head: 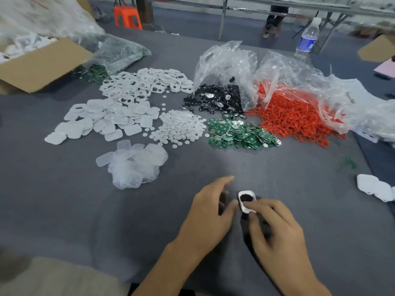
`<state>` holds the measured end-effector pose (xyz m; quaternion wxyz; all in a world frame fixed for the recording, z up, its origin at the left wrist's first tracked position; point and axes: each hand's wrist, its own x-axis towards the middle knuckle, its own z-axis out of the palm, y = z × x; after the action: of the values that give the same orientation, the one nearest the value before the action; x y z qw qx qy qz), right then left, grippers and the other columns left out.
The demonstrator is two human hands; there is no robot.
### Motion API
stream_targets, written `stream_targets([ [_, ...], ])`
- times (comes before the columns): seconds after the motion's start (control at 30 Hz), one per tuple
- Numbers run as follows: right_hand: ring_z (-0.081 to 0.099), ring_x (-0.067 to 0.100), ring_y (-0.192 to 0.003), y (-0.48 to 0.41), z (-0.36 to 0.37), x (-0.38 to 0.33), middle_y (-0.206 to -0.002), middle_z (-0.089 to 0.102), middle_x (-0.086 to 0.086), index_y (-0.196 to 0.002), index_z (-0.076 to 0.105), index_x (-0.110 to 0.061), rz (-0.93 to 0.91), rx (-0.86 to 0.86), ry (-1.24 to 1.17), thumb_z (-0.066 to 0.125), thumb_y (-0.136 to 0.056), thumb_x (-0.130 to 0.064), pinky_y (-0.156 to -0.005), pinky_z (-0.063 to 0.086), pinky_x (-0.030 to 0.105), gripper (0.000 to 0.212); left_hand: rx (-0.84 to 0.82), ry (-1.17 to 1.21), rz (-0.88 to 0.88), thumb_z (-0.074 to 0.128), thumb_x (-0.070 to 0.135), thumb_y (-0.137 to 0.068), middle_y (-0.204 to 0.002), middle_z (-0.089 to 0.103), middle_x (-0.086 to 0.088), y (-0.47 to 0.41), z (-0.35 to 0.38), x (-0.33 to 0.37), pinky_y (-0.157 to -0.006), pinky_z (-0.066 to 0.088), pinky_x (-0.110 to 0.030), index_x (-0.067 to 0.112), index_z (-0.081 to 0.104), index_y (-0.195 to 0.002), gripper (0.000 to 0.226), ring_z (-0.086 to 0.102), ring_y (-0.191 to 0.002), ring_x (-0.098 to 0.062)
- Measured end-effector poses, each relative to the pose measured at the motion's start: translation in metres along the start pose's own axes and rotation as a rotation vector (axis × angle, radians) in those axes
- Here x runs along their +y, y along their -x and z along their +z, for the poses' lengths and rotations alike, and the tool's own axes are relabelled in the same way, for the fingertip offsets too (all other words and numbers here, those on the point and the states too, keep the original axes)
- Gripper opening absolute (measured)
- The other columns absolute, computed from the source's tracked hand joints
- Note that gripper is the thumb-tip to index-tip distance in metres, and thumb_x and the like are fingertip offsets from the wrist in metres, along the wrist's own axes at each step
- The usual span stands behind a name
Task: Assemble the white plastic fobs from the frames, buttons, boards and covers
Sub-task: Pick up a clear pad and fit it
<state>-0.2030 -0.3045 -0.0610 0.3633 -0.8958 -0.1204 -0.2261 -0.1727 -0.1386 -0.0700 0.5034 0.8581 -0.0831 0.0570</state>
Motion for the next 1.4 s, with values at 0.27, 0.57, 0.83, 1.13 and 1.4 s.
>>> stream_targets([
  [0.27, 0.057, -0.003, -0.095, -0.073, 0.094, -0.073, -0.116, 0.059, -0.012, -0.127, 0.065, -0.022, 0.077, -0.270, -0.220, 0.063, -0.088, -0.006, -0.085, 0.044, 0.008, 0.042, 0.570, -0.452, -0.147, 0.072, 0.011, -0.092, -0.114, 0.062, -0.004, -0.006, -0.077, -0.028, -0.093, 0.046, -0.038, 0.016, 0.068, -0.119, 0.027, 0.050, -0.108, -0.022],
  [0.57, 0.058, 0.005, -0.101, -0.106, 0.168, -0.085, -0.115, 0.058, -0.009, -0.124, 0.067, -0.019, 0.140, -0.349, -0.235, 0.062, -0.095, -0.016, -0.089, 0.047, 0.014, 0.029, 0.615, -0.500, -0.240, 0.075, 0.013, -0.091, -0.120, 0.065, -0.008, -0.012, -0.099, -0.060, -0.102, 0.039, -0.041, 0.012, 0.068, -0.119, 0.029, 0.055, -0.117, -0.031],
  [0.83, 0.058, -0.002, -0.088, -0.105, 0.168, -0.078, -0.097, 0.061, -0.015, -0.102, 0.072, -0.025, 0.180, -0.196, -0.334, 0.066, -0.094, -0.015, -0.074, 0.045, 0.008, 0.014, 0.650, -0.465, -0.179, 0.076, 0.006, -0.086, -0.115, 0.067, -0.006, -0.014, -0.099, -0.061, -0.098, 0.039, -0.038, 0.012, 0.068, -0.115, 0.031, 0.055, -0.113, -0.030],
  [1.13, 0.059, 0.005, -0.089, -0.126, 0.166, -0.073, -0.101, 0.065, -0.008, -0.106, 0.073, -0.023, 0.133, -0.385, -0.242, 0.070, -0.089, -0.014, -0.082, 0.048, 0.018, 0.019, 0.655, -0.417, -0.146, 0.073, 0.004, -0.089, -0.114, 0.068, -0.005, -0.010, -0.096, -0.059, -0.102, 0.045, -0.048, 0.012, 0.068, -0.113, 0.026, 0.057, -0.116, -0.031],
  [1.4, 0.068, 0.001, -0.079, -0.134, 0.161, -0.072, -0.081, 0.075, -0.015, -0.089, 0.080, -0.029, 0.501, -0.311, -0.611, 0.073, -0.086, -0.023, -0.075, 0.055, 0.022, 0.009, 0.672, -0.386, -0.124, 0.073, 0.008, -0.090, -0.115, 0.066, -0.001, -0.010, -0.097, -0.059, -0.100, 0.035, -0.029, 0.015, 0.066, -0.112, 0.025, 0.053, -0.112, -0.023],
])
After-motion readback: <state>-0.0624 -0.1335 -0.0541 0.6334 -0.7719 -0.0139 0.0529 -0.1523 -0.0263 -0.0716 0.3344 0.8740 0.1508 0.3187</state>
